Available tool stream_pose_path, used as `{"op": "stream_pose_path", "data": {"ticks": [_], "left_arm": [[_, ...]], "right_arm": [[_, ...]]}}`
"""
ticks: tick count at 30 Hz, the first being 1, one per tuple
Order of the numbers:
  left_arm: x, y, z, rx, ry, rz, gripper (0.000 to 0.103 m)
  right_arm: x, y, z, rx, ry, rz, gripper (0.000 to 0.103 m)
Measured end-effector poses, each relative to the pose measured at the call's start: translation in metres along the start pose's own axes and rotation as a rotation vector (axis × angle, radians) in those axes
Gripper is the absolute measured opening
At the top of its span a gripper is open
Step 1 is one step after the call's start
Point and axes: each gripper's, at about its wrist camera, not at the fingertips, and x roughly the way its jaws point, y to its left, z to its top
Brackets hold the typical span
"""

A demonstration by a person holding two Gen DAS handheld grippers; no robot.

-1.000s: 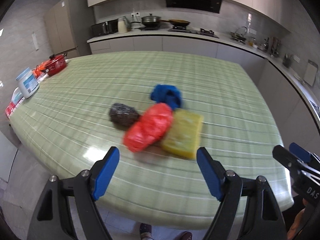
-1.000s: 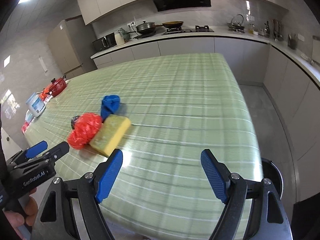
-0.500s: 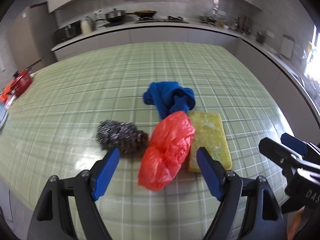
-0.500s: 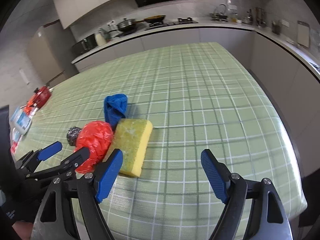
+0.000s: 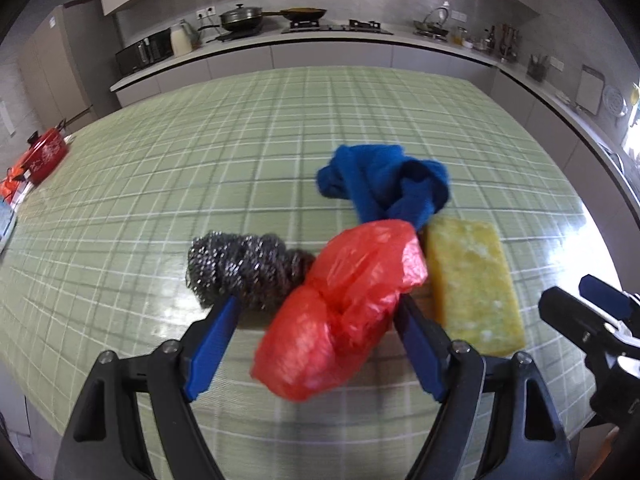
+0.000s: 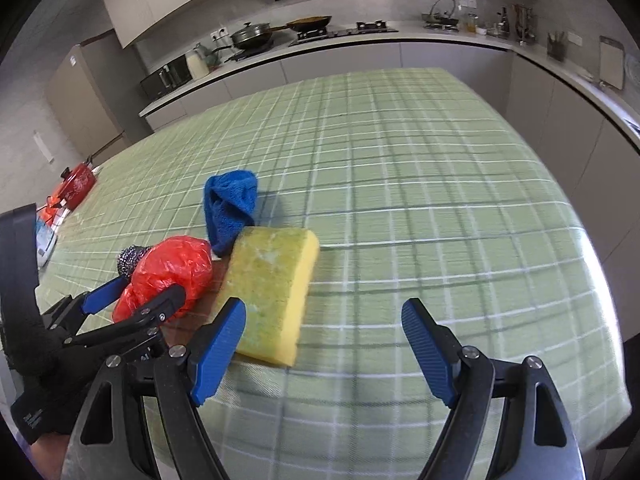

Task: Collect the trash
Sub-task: 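Lower both open grippers toward the steel wool, red bag and sponge, then grasp the red plastic bag with the left gripper while the right gripper grasps the yellow sponge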

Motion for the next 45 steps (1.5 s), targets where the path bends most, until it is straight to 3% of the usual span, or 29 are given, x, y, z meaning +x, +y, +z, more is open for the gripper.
{"op": "stream_pose_path", "data": {"ticks": [8, 17, 18, 19, 22, 28, 34, 38, 40, 41, 42, 43, 44, 45], "left_arm": [[-0.003, 0.031, -0.006, -0.030, -0.001, 0.019, 0.081], [0.000, 0.036, -0.010, -0.026, 0.009, -0.041, 0.080], [-0.001, 0.034, -0.009, -0.023, 0.008, -0.049, 0.080], [-0.001, 0.032, -0.009, -0.021, 0.008, -0.057, 0.080], [-0.002, 0.022, -0.007, -0.003, 0.008, -0.087, 0.080], [0.002, -0.003, -0.006, 0.036, 0.022, -0.139, 0.080], [0.005, -0.016, 0.005, 0.051, -0.013, -0.118, 0.081], [0.013, -0.022, 0.011, 0.070, -0.023, -0.106, 0.081], [0.018, -0.023, 0.011, 0.070, -0.028, -0.118, 0.069], [0.019, -0.023, 0.011, 0.061, -0.028, -0.124, 0.055], [0.020, -0.021, 0.010, 0.049, -0.021, -0.134, 0.047], [0.021, -0.020, 0.010, 0.038, -0.020, -0.142, 0.042], [0.019, -0.020, 0.009, 0.038, -0.024, -0.140, 0.030], [0.017, -0.020, 0.008, 0.042, -0.026, -0.140, 0.027]], "right_arm": [[0.039, 0.031, 0.007, -0.021, 0.056, 0.049, 0.082], [0.058, 0.047, 0.001, -0.065, 0.064, -0.030, 0.083], [0.057, 0.045, 0.000, -0.066, 0.057, -0.024, 0.079], [0.056, 0.045, -0.001, -0.077, 0.050, -0.032, 0.064], [0.052, 0.038, -0.003, -0.081, 0.049, -0.049, 0.060], [0.035, -0.003, -0.007, -0.031, 0.043, -0.106, 0.060], [0.030, -0.025, -0.007, 0.009, 0.036, -0.103, 0.070], [0.036, -0.023, -0.002, 0.002, 0.034, -0.109, 0.070], [0.038, -0.022, -0.001, -0.005, 0.030, -0.100, 0.070], [0.037, -0.024, -0.001, -0.002, 0.026, -0.095, 0.068], [0.037, -0.024, -0.001, -0.002, 0.023, -0.095, 0.062], [0.036, -0.025, -0.001, -0.002, 0.020, -0.090, 0.060], [0.035, -0.028, -0.001, 0.004, 0.018, -0.083, 0.059], [0.035, -0.028, -0.001, 0.006, 0.017, -0.082, 0.058]]}}
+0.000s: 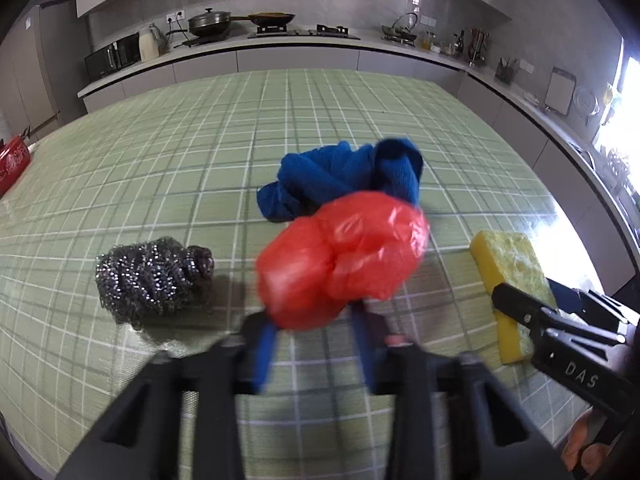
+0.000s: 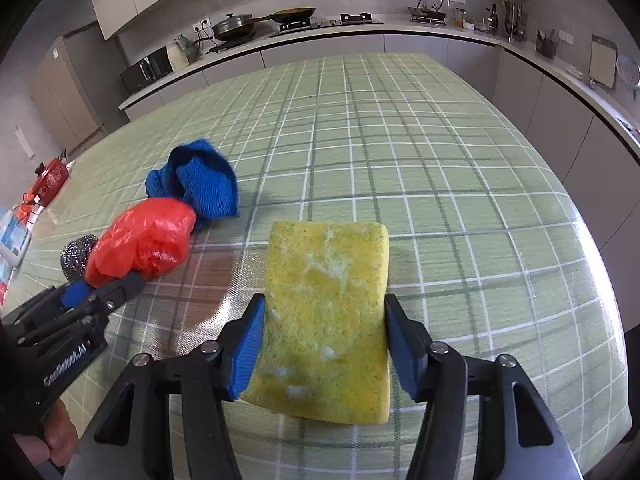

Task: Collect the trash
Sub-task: 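Grasp the red plastic bag with the left gripper while the right gripper grasps the yellow sponge, then carry bag and sponge to the black bin and open both grippers over it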

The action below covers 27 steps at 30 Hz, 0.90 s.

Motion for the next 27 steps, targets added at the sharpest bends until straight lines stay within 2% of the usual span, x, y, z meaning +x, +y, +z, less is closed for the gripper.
{"op": "stream_pose_path", "data": {"ticks": [6, 14, 20, 27], "left_arm": [[-0.013, 0.002, -0.004, -0.008, -0.012, -0.030, 0.018], [-0.039, 0.008, -0.006, -0.028, -0.034, -0.073, 0.016], [-0.048, -0.010, 0.000, -0.003, -0.054, -0.101, 0.016], [-0.051, -0.037, 0.003, 0.040, -0.066, -0.152, 0.016]], "right_arm": [[-0.005, -0.006, -0.002, 0.017, -0.004, 0.012, 0.057], [-0.023, -0.016, -0.003, 0.045, -0.034, 0.019, 0.056], [-0.055, -0.027, -0.002, 0.072, -0.087, -0.008, 0.056], [-0.092, -0.049, -0.016, 0.119, -0.129, -0.068, 0.056]]}}
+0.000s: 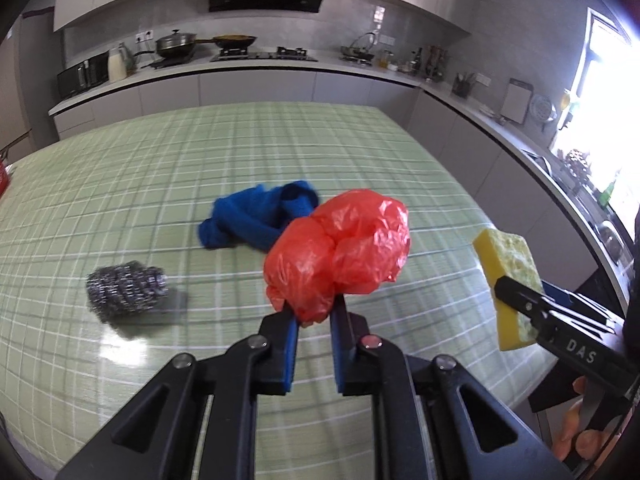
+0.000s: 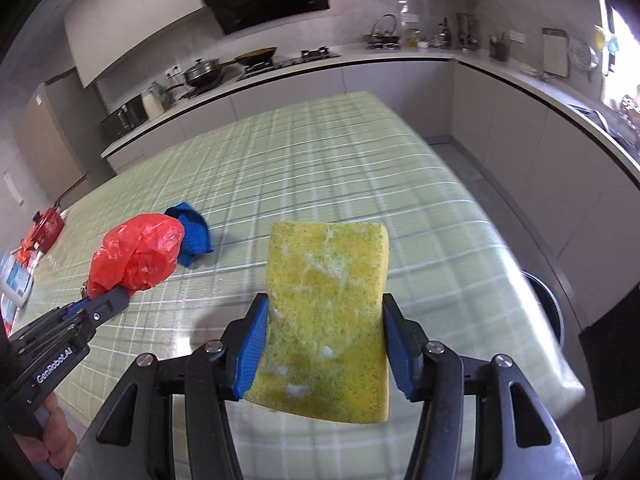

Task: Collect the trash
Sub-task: 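Carry bag and sponge to the black bin and open both grippers over it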

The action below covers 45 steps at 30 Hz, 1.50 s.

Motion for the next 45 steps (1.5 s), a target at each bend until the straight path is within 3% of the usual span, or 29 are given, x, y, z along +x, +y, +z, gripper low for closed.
{"op": "stream_pose_path", "data": {"ticks": [10, 17, 25, 34, 45], "left_arm": [[0.004, -0.065, -0.001, 0.011, -0.017, -0.011, 0.016], [0.018, -0.139, -0.008, -0.036, -0.019, 0.015, 0.015], [0.041, -0.216, -0.005, -0.038, 0.014, -0.020, 0.015], [0.083, -0.274, 0.007, 0.089, 0.070, -0.109, 0.015], [0.138, -0.338, -0.005, 0.129, 0.181, -0.048, 0.016]], "right_arm": [[-0.033, -0.063, 0.001, 0.021, -0.027, 0.004, 0.056], [-0.040, -0.159, 0.008, 0.007, -0.004, 0.043, 0.056], [-0.042, -0.256, 0.017, 0.024, 0.022, -0.002, 0.056], [-0.016, -0.314, -0.005, 0.115, 0.089, -0.073, 0.056], [0.046, -0.362, -0.018, 0.092, 0.183, -0.018, 0.057]]}}
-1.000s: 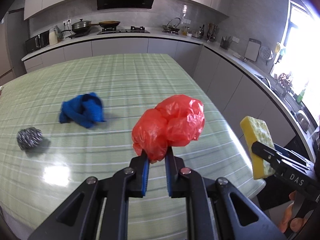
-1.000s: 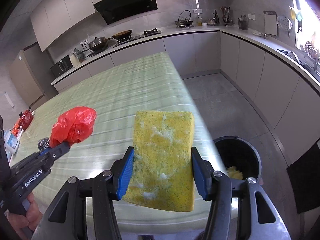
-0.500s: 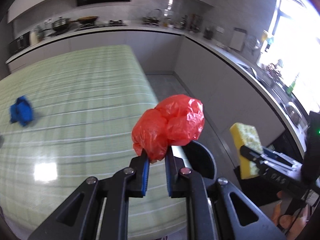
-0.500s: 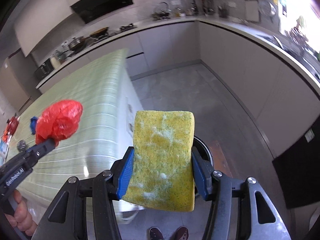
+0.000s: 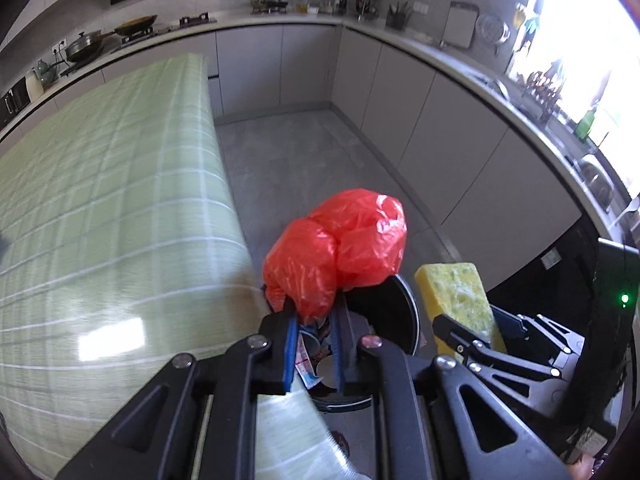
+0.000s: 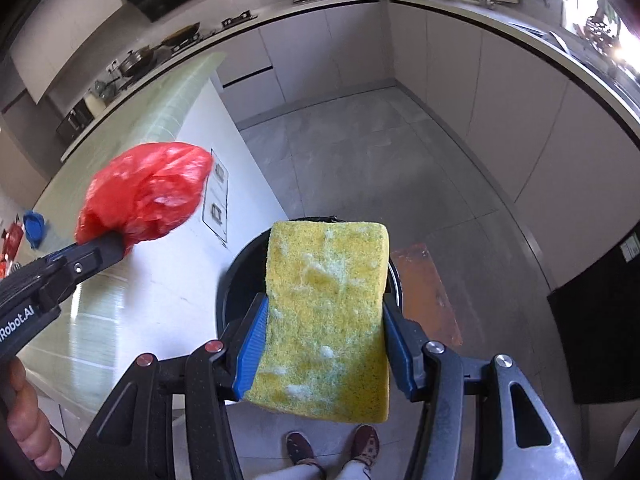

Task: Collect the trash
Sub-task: 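Carry bag and sponge to the black bin and open both grippers over it, then move both open tools back over the steel wool and blue rag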

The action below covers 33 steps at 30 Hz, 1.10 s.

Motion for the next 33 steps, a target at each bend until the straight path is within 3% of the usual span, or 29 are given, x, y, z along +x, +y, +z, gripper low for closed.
{"op": "stream_pose_path", "data": {"ticks": [4, 6, 8, 11, 24, 33], "left_arm": [[0.018, -0.010, 0.001, -0.002, 0.050, 0.030, 0.026], [0.022, -0.013, 0.001, -0.010, 0.063, 0.058, 0.053], [0.021, -0.014, 0.002, -0.018, 0.043, 0.079, 0.061], [0.014, -0.014, 0.004, -0.026, 0.010, 0.102, 0.061], [-0.025, -0.022, 0.011, -0.077, -0.027, 0.108, 0.061], [-0.062, -0.011, 0.020, -0.121, -0.076, 0.144, 0.061]], "right_arm": [[0.020, -0.004, -0.002, -0.009, 0.030, 0.040, 0.059], [0.028, -0.008, -0.001, -0.011, 0.041, 0.061, 0.060], [0.037, -0.008, 0.001, -0.016, 0.055, 0.076, 0.062], [0.045, -0.010, 0.004, -0.010, 0.057, 0.080, 0.072], [-0.002, -0.019, 0.019, 0.017, -0.001, 0.088, 0.073], [-0.042, 0.002, 0.033, -0.039, -0.013, 0.122, 0.073]]}}
